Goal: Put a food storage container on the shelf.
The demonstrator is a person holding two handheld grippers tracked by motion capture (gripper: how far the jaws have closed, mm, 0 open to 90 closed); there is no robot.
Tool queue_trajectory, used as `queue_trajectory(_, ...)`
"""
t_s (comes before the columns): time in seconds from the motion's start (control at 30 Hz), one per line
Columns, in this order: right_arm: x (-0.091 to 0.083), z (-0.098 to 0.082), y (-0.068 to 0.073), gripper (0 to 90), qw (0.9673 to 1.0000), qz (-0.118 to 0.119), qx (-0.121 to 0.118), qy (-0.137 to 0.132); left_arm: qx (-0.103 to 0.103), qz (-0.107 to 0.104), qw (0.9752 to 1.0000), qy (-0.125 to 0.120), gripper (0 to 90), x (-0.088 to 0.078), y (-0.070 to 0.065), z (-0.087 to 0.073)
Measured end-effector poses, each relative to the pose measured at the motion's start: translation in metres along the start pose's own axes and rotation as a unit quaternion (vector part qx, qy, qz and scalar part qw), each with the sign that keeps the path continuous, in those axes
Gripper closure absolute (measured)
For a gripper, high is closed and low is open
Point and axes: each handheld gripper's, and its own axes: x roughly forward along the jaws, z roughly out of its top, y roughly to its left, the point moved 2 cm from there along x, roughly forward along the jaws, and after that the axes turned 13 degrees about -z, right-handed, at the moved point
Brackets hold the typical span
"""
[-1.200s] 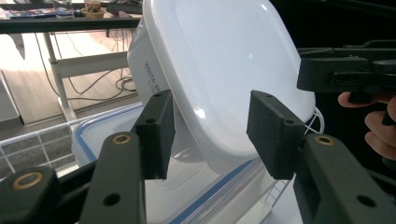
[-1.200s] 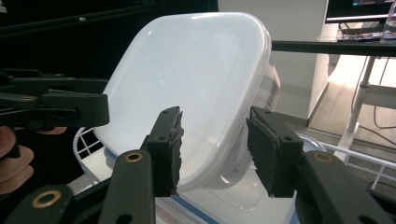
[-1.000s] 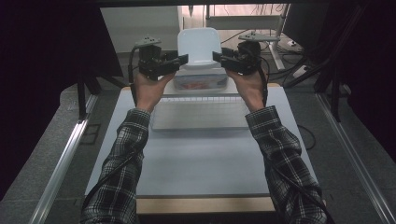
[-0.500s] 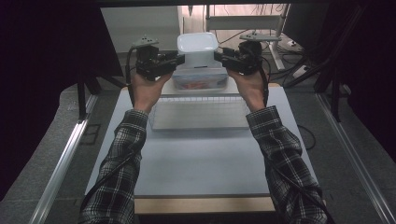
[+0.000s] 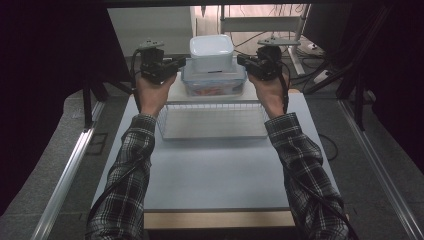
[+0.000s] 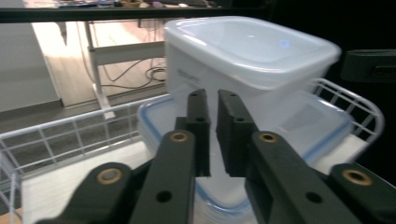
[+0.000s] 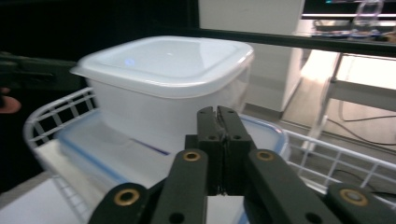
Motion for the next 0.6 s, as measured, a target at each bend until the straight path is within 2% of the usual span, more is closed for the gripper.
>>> queue_trajectory(0.13, 0.019, -0.002, -0.005, 89.4, 0.9999, -0.015, -0.003, 0.005, -0.008, 0.01, 0.9999, 0.002, 86.8, 0.011, 0.013, 0.0)
queue_trajectory(0.33, 0.047, 0.0, -0.008, 88.8, 0.9997, -0.025, -0.001, 0.0, -0.008, 0.02, 0.9998, -0.001, 86.8, 0.028, 0.026, 0.006)
queue_trajectory(0.47, 0.057, 0.003, -0.006, 87.9, 0.9996, -0.026, -0.003, 0.006, -0.007, 0.012, 0.9999, 0.001, 86.8, 0.039, 0.026, 0.007)
queue_trajectory(0.53, 0.058, 0.004, -0.004, 89.4, 0.9998, -0.018, 0.0, 0.008, -0.004, 0.016, 0.9999, 0.002, 88.3, 0.041, 0.023, 0.007)
queue_trajectory(0.6, 0.056, 0.005, -0.003, 89.6, 0.9997, -0.023, 0.0, 0.011, -0.008, 0.015, 0.9999, 0.002, 89.8, 0.041, 0.021, 0.007)
